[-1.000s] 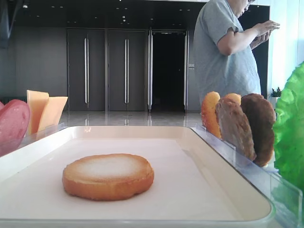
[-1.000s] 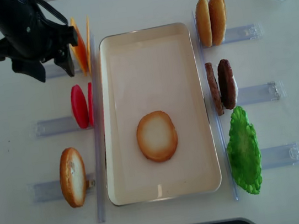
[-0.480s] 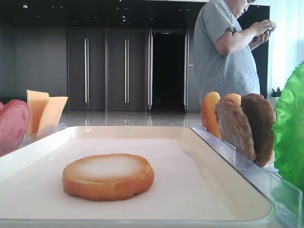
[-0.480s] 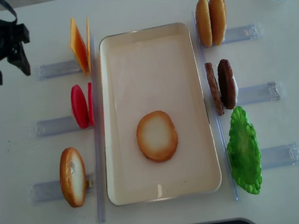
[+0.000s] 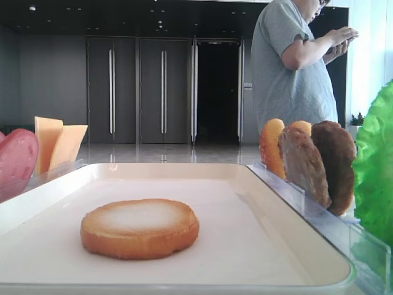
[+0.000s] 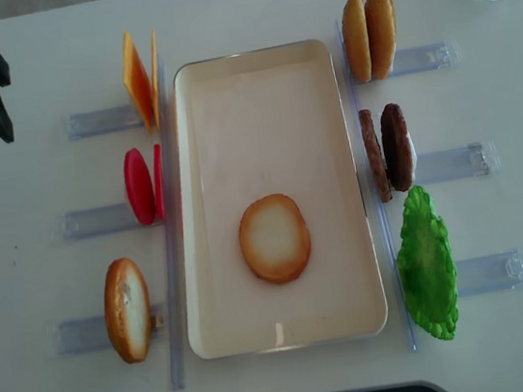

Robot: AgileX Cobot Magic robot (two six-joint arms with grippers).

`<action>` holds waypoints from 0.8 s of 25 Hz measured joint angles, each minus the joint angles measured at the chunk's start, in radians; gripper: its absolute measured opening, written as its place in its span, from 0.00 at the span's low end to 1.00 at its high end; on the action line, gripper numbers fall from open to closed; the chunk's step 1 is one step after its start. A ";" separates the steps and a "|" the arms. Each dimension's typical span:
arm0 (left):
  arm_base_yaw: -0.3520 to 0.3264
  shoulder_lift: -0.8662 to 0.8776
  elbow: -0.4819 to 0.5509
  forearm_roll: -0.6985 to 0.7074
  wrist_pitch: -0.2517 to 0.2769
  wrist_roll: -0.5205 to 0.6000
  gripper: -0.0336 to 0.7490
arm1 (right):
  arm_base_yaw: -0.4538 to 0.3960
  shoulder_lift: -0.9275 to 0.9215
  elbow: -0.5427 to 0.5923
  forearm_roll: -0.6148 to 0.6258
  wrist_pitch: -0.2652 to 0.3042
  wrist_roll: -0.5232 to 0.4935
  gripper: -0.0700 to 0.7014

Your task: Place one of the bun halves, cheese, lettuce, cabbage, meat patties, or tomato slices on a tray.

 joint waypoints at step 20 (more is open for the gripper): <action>0.000 -0.172 0.000 0.010 0.003 0.033 0.70 | 0.000 0.000 0.000 0.000 0.000 0.000 0.69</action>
